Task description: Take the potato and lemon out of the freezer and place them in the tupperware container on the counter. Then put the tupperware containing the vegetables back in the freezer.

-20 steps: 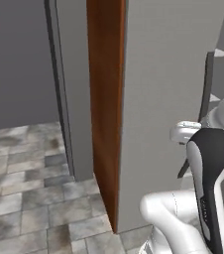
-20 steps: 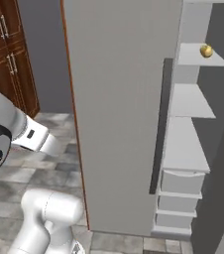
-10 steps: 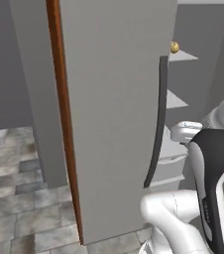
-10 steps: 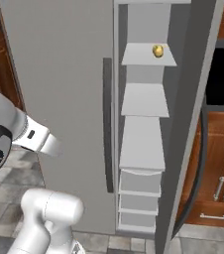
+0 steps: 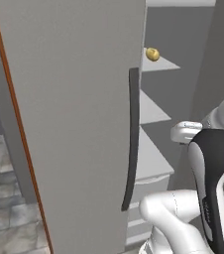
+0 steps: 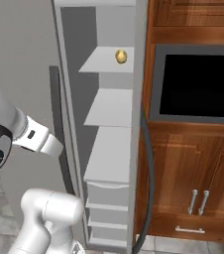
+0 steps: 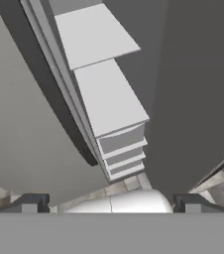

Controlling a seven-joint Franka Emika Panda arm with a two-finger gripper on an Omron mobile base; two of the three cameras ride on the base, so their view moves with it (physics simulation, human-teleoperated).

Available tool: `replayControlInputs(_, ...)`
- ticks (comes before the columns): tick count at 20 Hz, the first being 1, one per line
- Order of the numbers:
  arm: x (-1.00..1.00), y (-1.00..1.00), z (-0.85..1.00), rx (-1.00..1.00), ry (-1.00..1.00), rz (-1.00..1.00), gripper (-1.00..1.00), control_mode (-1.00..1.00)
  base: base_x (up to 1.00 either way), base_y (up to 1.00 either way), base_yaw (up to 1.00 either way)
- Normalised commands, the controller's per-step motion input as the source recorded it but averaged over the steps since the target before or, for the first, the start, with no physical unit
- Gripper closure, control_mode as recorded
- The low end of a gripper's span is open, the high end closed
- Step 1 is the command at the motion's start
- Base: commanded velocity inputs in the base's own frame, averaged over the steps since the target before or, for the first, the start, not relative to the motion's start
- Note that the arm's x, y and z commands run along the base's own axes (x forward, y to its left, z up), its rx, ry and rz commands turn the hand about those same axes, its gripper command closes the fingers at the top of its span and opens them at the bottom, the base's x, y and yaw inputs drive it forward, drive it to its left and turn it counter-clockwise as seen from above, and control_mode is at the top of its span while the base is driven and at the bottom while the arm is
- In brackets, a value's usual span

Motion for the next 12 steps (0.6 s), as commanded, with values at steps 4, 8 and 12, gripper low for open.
replayControlInputs(4, 0.00, 0.00, 0.00, 0.00, 0.00, 0.00, -1.00, 1.00, 0.75, -0.41, 0.00)
replayControlInputs(8, 0.00, 0.00, 0.00, 0.00, 0.00, 0.00, -1.00, 1.00, 0.87, -0.23, 0.00)
replayControlInputs(12, 0.00, 0.00, 0.00, 0.00, 0.00, 0.00, -1.00, 1.00, 0.61, -0.55, 0.03)
